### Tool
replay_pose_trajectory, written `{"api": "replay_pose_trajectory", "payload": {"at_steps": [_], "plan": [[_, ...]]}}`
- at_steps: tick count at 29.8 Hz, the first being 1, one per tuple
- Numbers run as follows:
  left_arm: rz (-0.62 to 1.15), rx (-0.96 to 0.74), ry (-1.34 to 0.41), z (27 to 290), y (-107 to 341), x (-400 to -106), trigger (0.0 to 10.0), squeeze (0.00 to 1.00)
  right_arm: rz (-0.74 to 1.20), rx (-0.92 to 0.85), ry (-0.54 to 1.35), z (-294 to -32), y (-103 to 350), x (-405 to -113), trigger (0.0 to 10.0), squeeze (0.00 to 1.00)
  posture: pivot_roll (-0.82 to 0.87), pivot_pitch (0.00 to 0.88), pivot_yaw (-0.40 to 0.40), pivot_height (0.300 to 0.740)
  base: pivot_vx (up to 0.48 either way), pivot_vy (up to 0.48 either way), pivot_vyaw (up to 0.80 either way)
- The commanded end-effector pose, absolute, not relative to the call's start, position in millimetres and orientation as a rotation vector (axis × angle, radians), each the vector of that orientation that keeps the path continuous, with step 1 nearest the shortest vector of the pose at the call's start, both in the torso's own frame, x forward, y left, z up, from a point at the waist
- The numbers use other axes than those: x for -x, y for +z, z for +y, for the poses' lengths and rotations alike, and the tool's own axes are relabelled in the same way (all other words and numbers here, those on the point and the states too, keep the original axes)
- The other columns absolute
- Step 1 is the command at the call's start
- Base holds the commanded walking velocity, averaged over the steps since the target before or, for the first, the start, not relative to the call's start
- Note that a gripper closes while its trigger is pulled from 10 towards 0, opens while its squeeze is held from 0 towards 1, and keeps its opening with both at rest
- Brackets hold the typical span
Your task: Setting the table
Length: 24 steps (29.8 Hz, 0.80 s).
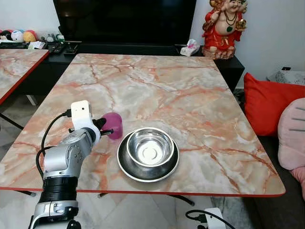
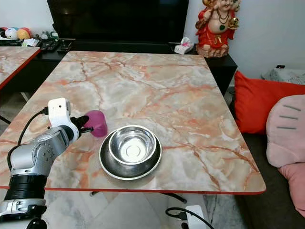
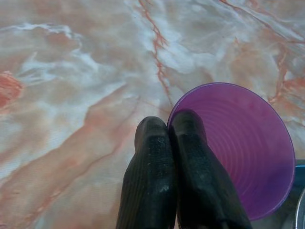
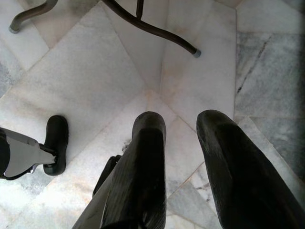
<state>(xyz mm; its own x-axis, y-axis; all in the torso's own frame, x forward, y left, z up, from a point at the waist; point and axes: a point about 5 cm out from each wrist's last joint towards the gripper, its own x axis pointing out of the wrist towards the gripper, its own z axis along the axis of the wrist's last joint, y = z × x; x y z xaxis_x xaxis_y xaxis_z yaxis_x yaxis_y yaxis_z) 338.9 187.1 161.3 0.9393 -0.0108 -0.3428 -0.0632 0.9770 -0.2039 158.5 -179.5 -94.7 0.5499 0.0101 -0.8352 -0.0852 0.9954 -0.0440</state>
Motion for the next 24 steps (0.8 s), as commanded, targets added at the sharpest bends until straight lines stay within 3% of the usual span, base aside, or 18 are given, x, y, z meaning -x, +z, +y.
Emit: {"api": "replay_pose_trajectory", "payload": {"at_steps": [1,10,13,15,17,22,23,24], "plan": [[0.334,0.219,0.025,186.1,168.8,-339.6,10.0,0.00,0.984,0.092,0.057,-181.3,-93.6,-160.8,10.0,0.00,0.13,0.000,-0.038,0.740,0.000,0.000,0.00],[0.346,0.216,0.030,186.4,167.9,-338.4,10.0,0.05,0.987,0.093,0.059,-181.6,-93.7,-160.5,10.0,0.00,0.13,0.000,-0.039,0.740,0.000,0.000,0.00],[0.347,0.215,0.029,186.2,168.3,-338.2,10.0,0.15,0.987,0.092,0.059,-181.5,-93.8,-160.4,10.0,0.00,0.13,0.000,-0.038,0.740,0.000,0.000,0.00],[0.347,0.215,0.029,186.2,168.3,-338.3,10.0,0.16,0.987,0.093,0.059,-181.5,-93.8,-160.5,10.0,0.00,0.13,0.000,-0.038,0.740,0.000,0.000,0.00],[0.348,0.215,0.031,186.6,168.3,-338.5,10.0,0.29,0.987,0.092,0.059,-181.4,-93.7,-160.6,10.0,0.00,0.13,0.000,-0.038,0.740,0.000,0.000,0.00],[0.349,0.214,0.032,186.8,168.1,-338.6,10.0,0.30,0.987,0.093,0.059,-181.2,-93.7,-160.7,10.0,0.00,0.13,0.000,-0.037,0.740,0.000,0.000,0.00],[0.348,0.215,0.031,186.7,168.6,-338.9,10.0,0.53,0.986,0.092,0.059,-181.2,-93.7,-160.8,10.0,0.00,0.13,0.000,-0.037,0.740,0.000,0.000,0.00],[0.347,0.215,0.031,186.7,168.7,-339.0,10.0,0.53,0.986,0.092,0.059,-181.2,-93.7,-160.8,10.0,0.00,0.13,0.000,-0.037,0.740,0.000,0.000,0.00]]}}
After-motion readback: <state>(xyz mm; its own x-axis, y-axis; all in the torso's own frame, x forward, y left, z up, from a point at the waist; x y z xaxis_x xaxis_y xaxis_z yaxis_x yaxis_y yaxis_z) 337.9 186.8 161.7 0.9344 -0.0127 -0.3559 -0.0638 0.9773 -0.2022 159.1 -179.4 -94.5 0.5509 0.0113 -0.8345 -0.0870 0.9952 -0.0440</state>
